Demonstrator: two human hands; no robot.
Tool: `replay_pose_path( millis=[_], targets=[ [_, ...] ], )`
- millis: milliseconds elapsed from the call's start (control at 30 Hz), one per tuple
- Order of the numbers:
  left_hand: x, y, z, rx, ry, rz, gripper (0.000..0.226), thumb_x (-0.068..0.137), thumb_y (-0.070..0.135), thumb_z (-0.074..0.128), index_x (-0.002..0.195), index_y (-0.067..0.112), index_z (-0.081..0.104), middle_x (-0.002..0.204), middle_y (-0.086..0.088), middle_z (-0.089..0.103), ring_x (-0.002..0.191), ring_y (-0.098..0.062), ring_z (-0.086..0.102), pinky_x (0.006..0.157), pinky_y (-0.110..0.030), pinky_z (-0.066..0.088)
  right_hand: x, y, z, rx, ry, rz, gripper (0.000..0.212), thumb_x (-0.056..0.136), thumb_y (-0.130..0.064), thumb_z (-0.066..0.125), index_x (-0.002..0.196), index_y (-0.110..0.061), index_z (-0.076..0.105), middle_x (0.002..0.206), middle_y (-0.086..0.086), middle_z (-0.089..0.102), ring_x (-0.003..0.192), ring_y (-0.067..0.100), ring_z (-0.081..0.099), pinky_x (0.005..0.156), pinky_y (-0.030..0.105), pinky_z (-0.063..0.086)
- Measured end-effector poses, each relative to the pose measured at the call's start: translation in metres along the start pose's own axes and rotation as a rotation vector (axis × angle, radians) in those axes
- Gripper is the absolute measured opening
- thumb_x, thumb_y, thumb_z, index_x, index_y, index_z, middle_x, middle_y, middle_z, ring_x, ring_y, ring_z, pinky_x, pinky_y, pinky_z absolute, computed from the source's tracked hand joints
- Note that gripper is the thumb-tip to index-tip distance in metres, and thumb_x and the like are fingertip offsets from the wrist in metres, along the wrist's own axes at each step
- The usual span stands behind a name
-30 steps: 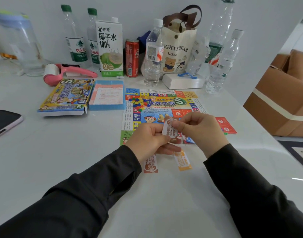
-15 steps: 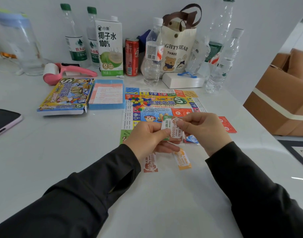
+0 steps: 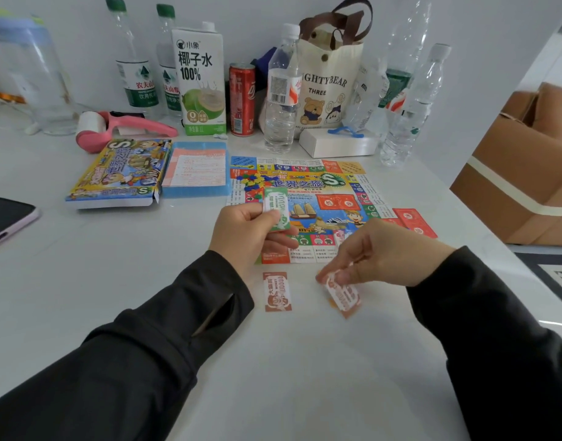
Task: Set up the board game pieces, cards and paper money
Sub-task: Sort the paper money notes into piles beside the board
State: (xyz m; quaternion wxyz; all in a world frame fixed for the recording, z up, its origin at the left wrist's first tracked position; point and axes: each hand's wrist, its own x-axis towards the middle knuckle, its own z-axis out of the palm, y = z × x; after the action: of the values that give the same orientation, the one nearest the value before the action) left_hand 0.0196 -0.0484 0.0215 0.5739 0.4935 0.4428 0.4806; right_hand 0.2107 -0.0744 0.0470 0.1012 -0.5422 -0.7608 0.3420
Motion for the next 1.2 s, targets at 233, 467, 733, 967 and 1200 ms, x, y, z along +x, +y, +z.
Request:
replay_pose_path(
  millis=[233, 467, 733, 967, 1200],
  targets=[
    [0.001, -0.002, 0.0, 0.039, -0.02, 0.008, 0.019, 0.094, 0.007, 0.048, 0.08, 0.016, 0.058, 0.059, 0.0, 0.069, 0.049, -0.013, 0.065, 0.046, -0.019, 0.052, -0.007, 0.004, -0.009, -0.036, 0.019, 0.133, 0.006, 0.076, -0.021, 0.074, 0.081, -0.02, 0.075, 0.082, -0.006, 0.074, 0.079, 0.009, 0.065, 0.079, 0.025, 0.048],
    [0.002, -0.004, 0.0, 0.058, -0.003, -0.01, 0.018, 0.094, 0.009, 0.049, 0.08, 0.016, 0.057, 0.06, 0.0, 0.069, 0.048, -0.015, 0.064, 0.046, -0.02, 0.052, 0.002, -0.011, 0.004, 0.191, 0.204, 0.089, 0.015, 0.076, -0.019, 0.074, 0.062, -0.017, 0.069, 0.048, -0.005, 0.061, 0.042, 0.006, 0.05, 0.049, 0.015, 0.042],
    [0.003, -0.003, 0.0, 0.066, 0.002, 0.006, 0.019, 0.094, 0.009, 0.048, 0.079, 0.016, 0.057, 0.059, 0.001, 0.069, 0.048, -0.014, 0.065, 0.046, -0.021, 0.052, 0.01, -0.028, 0.034, 0.05, 0.165, 0.287, 0.026, 0.081, -0.02, 0.07, 0.06, -0.009, 0.061, 0.046, -0.001, 0.058, 0.037, 0.008, 0.049, 0.044, 0.019, 0.043],
    [0.003, -0.004, 0.001, 0.072, 0.012, 0.019, 0.019, 0.094, 0.01, 0.049, 0.079, 0.018, 0.057, 0.06, 0.001, 0.069, 0.048, -0.014, 0.065, 0.045, -0.02, 0.052, 0.011, -0.039, 0.041, -0.388, 0.23, 0.318, 0.038, 0.084, -0.038, 0.062, 0.057, -0.018, 0.045, 0.066, -0.004, 0.048, 0.07, 0.014, 0.049, 0.049, 0.019, 0.031],
    [0.003, -0.005, 0.0, 0.077, 0.005, 0.029, 0.019, 0.094, 0.011, 0.049, 0.08, 0.02, 0.057, 0.065, -0.001, 0.069, 0.05, -0.014, 0.065, 0.046, -0.02, 0.053, 0.01, -0.033, 0.031, -0.482, 0.227, 0.373, 0.042, 0.08, -0.052, 0.061, 0.063, -0.018, 0.043, 0.065, -0.004, 0.043, 0.061, 0.01, 0.041, 0.051, 0.019, 0.032]
  ],
)
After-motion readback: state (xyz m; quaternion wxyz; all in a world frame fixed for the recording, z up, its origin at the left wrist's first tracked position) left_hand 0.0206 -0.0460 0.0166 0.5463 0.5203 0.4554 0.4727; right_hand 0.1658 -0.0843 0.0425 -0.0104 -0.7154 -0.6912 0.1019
